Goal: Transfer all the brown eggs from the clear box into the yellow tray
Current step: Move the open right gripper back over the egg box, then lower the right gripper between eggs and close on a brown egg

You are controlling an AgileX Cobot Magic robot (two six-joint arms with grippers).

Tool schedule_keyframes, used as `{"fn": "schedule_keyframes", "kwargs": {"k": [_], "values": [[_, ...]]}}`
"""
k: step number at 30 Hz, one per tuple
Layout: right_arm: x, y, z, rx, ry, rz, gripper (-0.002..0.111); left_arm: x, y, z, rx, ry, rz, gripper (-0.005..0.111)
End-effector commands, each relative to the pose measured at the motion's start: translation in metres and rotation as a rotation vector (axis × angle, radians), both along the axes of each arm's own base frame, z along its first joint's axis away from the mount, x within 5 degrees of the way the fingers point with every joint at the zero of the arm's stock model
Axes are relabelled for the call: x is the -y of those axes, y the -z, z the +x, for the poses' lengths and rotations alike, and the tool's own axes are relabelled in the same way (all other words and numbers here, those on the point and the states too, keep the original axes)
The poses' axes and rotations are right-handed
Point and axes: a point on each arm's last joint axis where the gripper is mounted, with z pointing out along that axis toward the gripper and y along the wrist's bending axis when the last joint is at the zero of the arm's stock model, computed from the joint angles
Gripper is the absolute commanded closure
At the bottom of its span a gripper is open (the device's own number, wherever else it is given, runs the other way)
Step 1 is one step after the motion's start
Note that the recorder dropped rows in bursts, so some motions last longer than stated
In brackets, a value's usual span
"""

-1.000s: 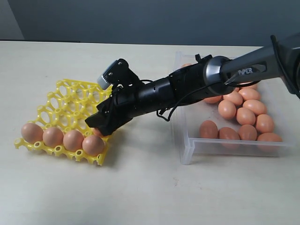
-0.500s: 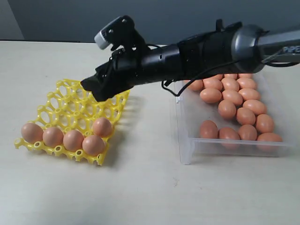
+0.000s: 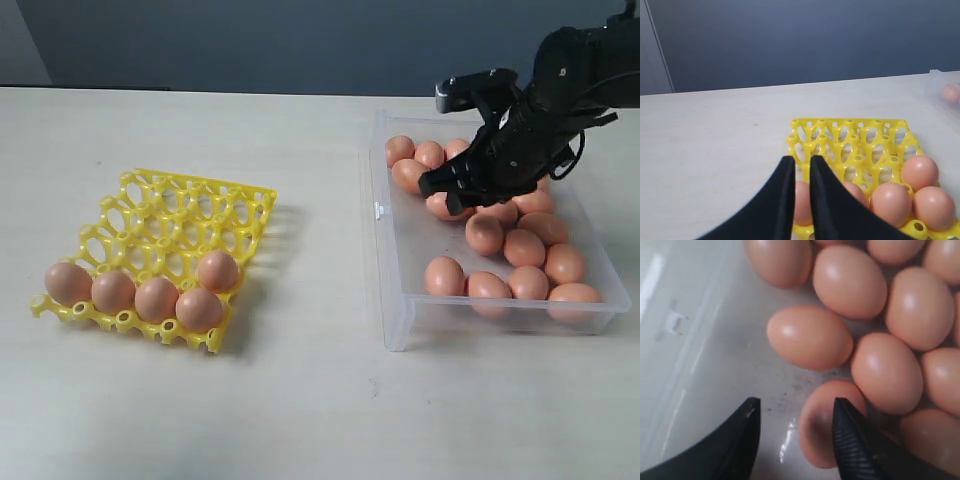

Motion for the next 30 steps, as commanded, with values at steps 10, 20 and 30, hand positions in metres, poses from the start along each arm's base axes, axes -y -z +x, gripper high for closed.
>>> {"fn": "schedule_keyframes", "kwargs": {"k": [10,20,30], "values": [[0.009,0.037,0.012,-0.155,0.033,-0.159,0.061,0.0,0.002,0.001,-0.005,0.002,0.001,0.095],[0.009,0.041,0.011,-0.181,0.059,-0.156,0.061,0.0,0.002,0.001,-0.005,0.002,0.001,0.095],[0.012,0.053,0.01,-0.231,0.041,-0.199,0.061,0.0,0.002,0.001,-0.007,0.002,0.001,0.095]]}}
